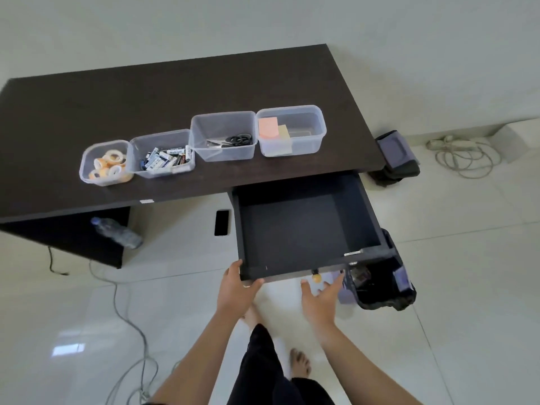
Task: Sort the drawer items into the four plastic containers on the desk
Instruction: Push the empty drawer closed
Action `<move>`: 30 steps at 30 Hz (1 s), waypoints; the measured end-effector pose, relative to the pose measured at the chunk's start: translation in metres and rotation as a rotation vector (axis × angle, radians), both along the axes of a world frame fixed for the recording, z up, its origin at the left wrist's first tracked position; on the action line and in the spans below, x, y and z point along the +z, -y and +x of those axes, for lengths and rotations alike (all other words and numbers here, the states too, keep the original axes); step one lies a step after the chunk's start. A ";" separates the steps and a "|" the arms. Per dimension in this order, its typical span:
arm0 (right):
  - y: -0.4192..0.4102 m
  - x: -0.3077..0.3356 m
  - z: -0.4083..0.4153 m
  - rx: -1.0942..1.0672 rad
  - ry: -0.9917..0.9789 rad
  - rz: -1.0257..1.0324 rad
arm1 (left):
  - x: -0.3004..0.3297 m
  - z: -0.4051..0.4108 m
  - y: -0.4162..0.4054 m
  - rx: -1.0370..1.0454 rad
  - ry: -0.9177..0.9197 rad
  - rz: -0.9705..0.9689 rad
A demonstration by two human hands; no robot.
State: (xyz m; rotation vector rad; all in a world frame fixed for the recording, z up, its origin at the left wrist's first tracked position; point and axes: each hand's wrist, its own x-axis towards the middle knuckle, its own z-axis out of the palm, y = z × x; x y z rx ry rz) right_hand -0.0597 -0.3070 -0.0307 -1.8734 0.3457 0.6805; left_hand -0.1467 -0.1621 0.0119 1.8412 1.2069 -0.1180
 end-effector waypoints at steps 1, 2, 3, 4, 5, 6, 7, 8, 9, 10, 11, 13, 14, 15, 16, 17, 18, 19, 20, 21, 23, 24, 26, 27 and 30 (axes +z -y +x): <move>-0.002 0.000 0.004 -0.025 -0.039 0.043 | -0.002 0.000 0.001 0.005 -0.004 -0.001; -0.005 0.002 0.008 -0.041 -0.060 0.076 | -0.003 0.000 0.002 0.015 -0.007 0.003; -0.007 0.004 0.011 -0.044 -0.068 0.092 | -0.004 0.000 0.003 0.028 -0.008 0.008; -0.008 0.003 0.014 -0.040 -0.065 0.102 | -0.005 0.001 0.003 0.045 -0.006 0.012; -0.009 0.001 0.017 -0.042 -0.066 0.110 | -0.006 0.001 0.004 0.066 -0.005 0.011; -0.010 0.001 0.017 -0.048 -0.066 0.119 | -0.008 0.001 0.005 0.087 -0.003 0.008; -0.009 -0.003 0.018 -0.058 -0.061 0.128 | -0.009 0.002 0.005 0.105 -0.003 -0.001; -0.008 -0.004 0.017 -0.071 -0.057 0.138 | -0.010 0.001 0.006 0.123 -0.001 -0.012; -0.007 -0.004 0.017 -0.085 -0.053 0.140 | -0.010 0.001 0.007 0.140 0.002 -0.022; -0.007 -0.004 0.017 -0.093 -0.042 0.134 | -0.012 0.002 0.006 0.155 0.006 -0.028; -0.007 -0.003 0.018 -0.093 -0.034 0.126 | -0.013 0.002 0.006 0.168 0.009 -0.029; -0.006 -0.003 0.018 -0.080 -0.009 0.109 | -0.013 0.001 0.006 0.185 0.016 -0.017; -0.006 -0.003 0.017 -0.078 0.000 0.102 | -0.012 0.001 0.007 0.194 0.020 -0.010; -0.006 -0.001 0.017 -0.075 0.002 0.091 | -0.011 0.002 0.007 0.206 0.026 -0.003; -0.006 -0.001 0.018 -0.073 0.010 0.077 | -0.009 0.003 0.007 0.220 0.032 0.001; -0.007 0.001 0.019 -0.071 0.018 0.062 | -0.008 0.004 0.008 0.230 0.038 0.003; -0.009 0.004 0.020 -0.075 0.023 0.064 | -0.007 0.005 0.008 0.236 0.045 0.002; -0.010 0.005 0.021 -0.073 0.033 0.055 | -0.006 0.006 0.007 0.238 0.053 0.000; -0.012 0.006 0.022 -0.067 0.048 0.048 | -0.005 0.007 0.006 0.238 0.059 -0.002; -0.014 0.007 0.024 -0.057 0.058 0.046 | -0.005 0.009 0.004 0.235 0.061 0.001; -0.019 0.009 0.030 -0.044 0.081 0.040 | -0.005 0.015 -0.002 0.231 0.055 0.002; -0.022 0.010 0.034 -0.047 0.088 0.035 | -0.004 0.018 -0.005 0.233 0.053 -0.004; -0.031 0.015 0.043 -0.046 0.107 0.044 | -0.003 0.027 -0.013 0.240 0.053 -0.009; -0.036 0.019 0.048 -0.047 0.107 0.048 | -0.002 0.032 -0.017 0.247 0.052 -0.010; -0.057 0.027 0.067 -0.038 0.103 0.057 | -0.003 0.052 -0.034 0.279 0.064 -0.008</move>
